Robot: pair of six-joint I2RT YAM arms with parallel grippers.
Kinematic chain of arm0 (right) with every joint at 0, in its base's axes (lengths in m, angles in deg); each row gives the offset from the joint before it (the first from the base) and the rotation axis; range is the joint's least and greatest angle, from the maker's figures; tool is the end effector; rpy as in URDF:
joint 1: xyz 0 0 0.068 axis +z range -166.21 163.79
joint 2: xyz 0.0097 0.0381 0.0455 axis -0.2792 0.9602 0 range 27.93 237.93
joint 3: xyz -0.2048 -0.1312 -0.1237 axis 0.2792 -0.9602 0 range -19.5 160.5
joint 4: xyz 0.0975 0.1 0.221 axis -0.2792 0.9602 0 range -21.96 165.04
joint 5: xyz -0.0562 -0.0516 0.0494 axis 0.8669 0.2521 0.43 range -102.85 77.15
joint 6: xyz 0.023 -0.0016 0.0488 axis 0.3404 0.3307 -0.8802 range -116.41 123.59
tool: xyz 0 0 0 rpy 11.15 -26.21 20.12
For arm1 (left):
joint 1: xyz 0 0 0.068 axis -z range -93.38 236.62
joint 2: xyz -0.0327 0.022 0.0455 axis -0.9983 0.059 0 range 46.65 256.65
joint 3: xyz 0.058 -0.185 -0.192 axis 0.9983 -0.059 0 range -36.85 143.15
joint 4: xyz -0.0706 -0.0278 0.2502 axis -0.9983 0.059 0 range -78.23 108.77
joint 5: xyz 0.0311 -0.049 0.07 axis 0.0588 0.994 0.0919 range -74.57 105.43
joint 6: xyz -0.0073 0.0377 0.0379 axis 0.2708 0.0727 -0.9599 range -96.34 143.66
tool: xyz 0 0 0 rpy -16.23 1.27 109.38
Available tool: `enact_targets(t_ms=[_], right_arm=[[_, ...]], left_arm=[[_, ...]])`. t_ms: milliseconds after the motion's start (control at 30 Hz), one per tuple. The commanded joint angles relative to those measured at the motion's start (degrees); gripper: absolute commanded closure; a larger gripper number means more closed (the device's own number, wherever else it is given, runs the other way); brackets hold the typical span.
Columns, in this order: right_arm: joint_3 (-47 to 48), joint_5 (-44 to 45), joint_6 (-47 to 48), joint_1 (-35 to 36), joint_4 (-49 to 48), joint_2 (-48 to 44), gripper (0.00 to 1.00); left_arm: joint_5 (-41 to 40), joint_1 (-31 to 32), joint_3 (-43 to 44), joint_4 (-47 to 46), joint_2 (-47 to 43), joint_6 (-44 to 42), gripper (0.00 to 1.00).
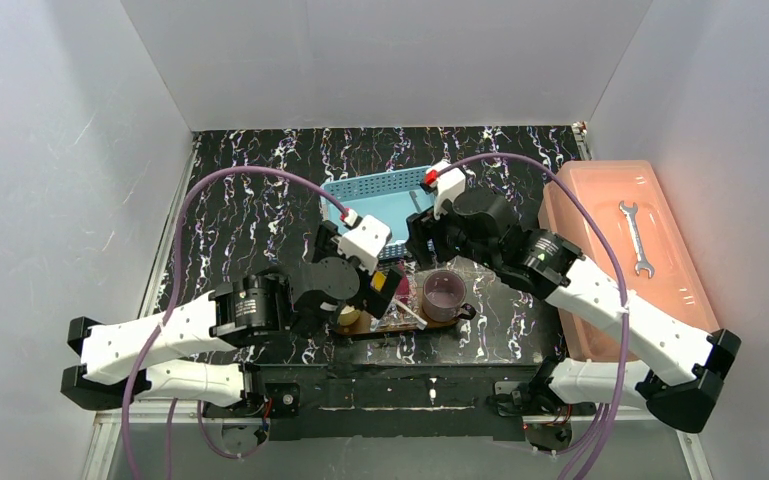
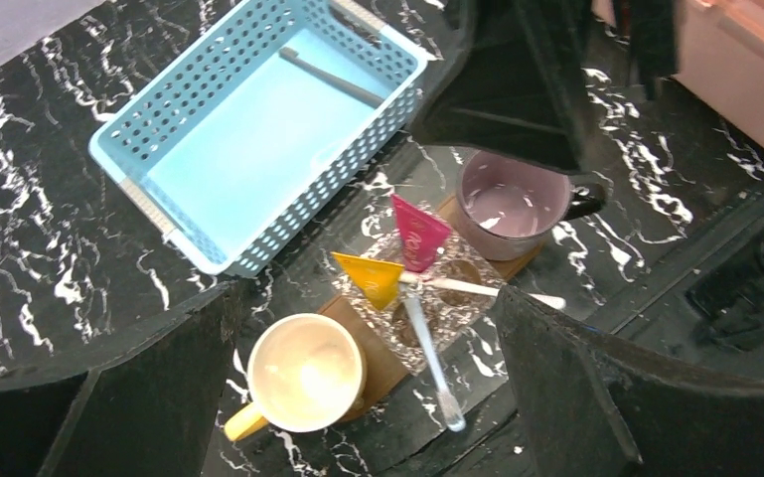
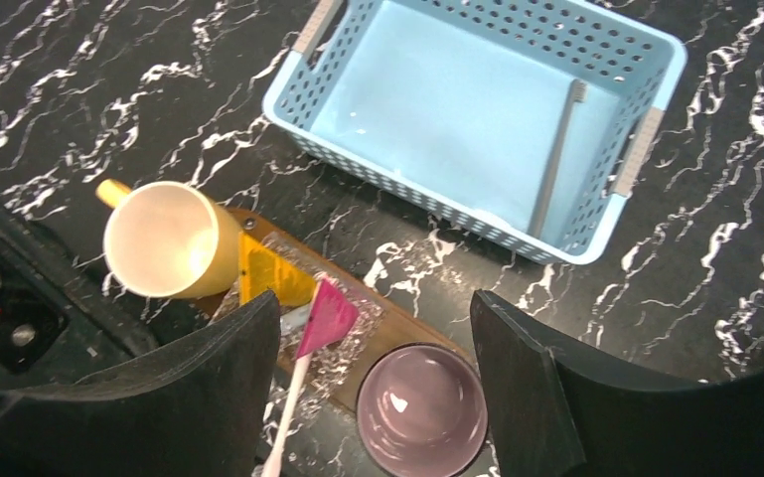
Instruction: Prepare toiletry sets of a toothbrush and toothpaste on the tray
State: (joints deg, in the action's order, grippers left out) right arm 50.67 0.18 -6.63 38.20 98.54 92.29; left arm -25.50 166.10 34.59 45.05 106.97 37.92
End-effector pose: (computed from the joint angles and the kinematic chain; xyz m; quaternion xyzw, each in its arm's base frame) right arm 0.1474 0.1922 0.3906 -0.2579 0.7981 0.2058 0.5041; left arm 0.0616 -0.2037 0.4109 0.2547 0.7600 -0.1833 0.5691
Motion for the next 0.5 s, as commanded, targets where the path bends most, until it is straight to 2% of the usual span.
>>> enact_targets(t_ms=[0,167,333,467], right_arm=[[4.45,4.45,3.17,-2.33,-0.96,1.91,0.22],[6.76,0.51,2.93,-10.17,-1.14,4.05,0.21],[7.39,-7.48,0.37,-22.02,-2.03,6.10,0.21],[6.42,-10.07,-1.46,-29.33,-3.30,4.29,0.20]], left_arm=[[3.68,-6.35,2.55,4.48,-0.73,-0.87,0.02],[11.54,-18.31,2.57,4.93,-3.08,-1.16,0.02],[17.91,-29.13,3.15,5.66,-3.82,-1.54,0.02],[21.98,-37.50,3.39,6.09,-4.59,-1.84,0.02]])
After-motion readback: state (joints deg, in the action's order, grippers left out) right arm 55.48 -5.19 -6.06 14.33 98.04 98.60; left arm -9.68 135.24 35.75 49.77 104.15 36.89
